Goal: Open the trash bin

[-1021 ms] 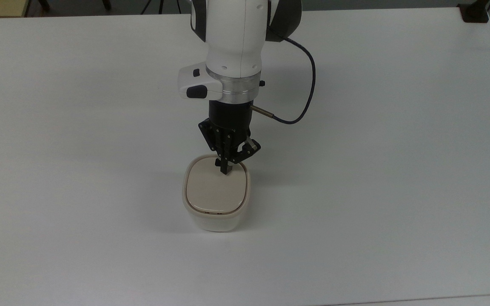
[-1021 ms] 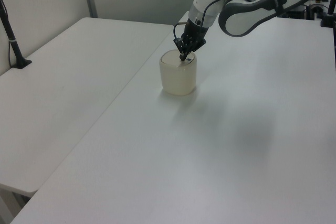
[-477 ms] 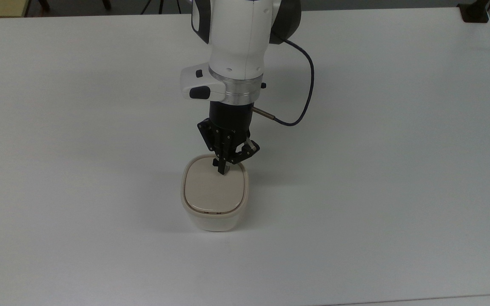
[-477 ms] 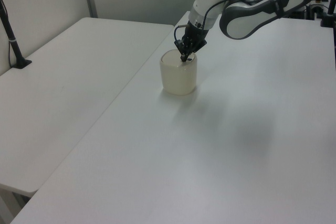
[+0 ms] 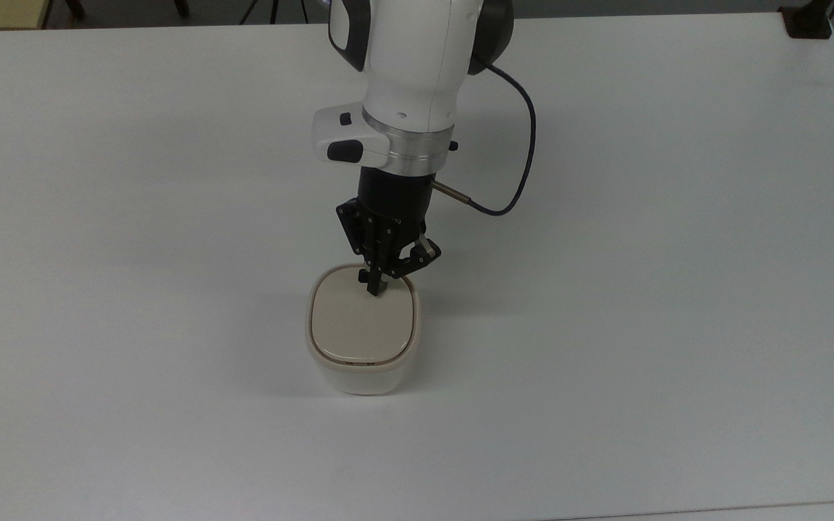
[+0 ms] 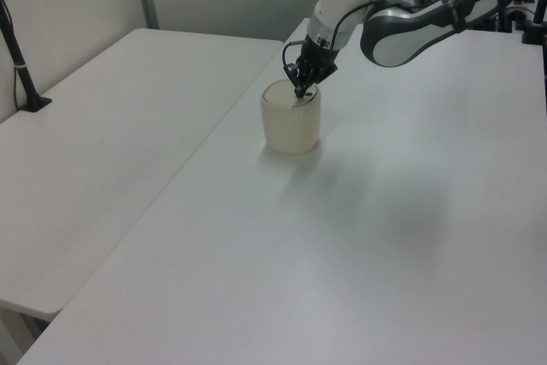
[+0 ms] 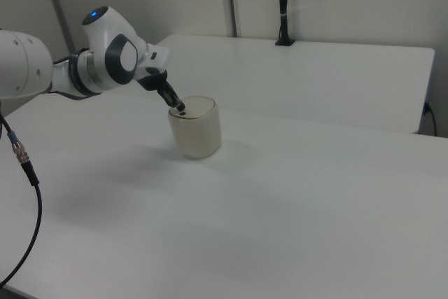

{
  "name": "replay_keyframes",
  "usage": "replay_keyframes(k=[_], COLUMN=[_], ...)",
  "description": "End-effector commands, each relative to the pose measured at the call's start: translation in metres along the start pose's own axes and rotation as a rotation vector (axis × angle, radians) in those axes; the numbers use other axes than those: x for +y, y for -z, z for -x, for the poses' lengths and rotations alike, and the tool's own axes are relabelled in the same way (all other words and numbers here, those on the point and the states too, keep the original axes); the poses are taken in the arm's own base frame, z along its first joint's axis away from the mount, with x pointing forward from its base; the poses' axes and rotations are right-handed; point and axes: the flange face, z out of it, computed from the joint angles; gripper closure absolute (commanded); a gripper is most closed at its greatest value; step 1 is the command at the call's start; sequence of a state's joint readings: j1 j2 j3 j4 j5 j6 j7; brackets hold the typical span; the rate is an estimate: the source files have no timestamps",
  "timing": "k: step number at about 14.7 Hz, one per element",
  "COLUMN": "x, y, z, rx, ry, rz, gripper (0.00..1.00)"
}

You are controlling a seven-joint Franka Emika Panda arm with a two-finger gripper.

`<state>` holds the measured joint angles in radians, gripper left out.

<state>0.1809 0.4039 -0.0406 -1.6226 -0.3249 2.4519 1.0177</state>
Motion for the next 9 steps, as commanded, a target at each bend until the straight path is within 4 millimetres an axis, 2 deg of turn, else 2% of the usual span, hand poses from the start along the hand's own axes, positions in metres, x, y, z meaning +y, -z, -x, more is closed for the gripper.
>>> replay_keyframes(k=[1, 5, 9], x=[0.015, 0.028, 0.045], y=[0.038, 0.089, 0.14], z=[-0.015, -0.031, -0.037], rx=[0.0, -0.014, -0.086], ry=[-0.053, -0.089, -0.063], rz=[0.027, 0.036, 0.058], gripper=[1.0, 1.0, 1.0])
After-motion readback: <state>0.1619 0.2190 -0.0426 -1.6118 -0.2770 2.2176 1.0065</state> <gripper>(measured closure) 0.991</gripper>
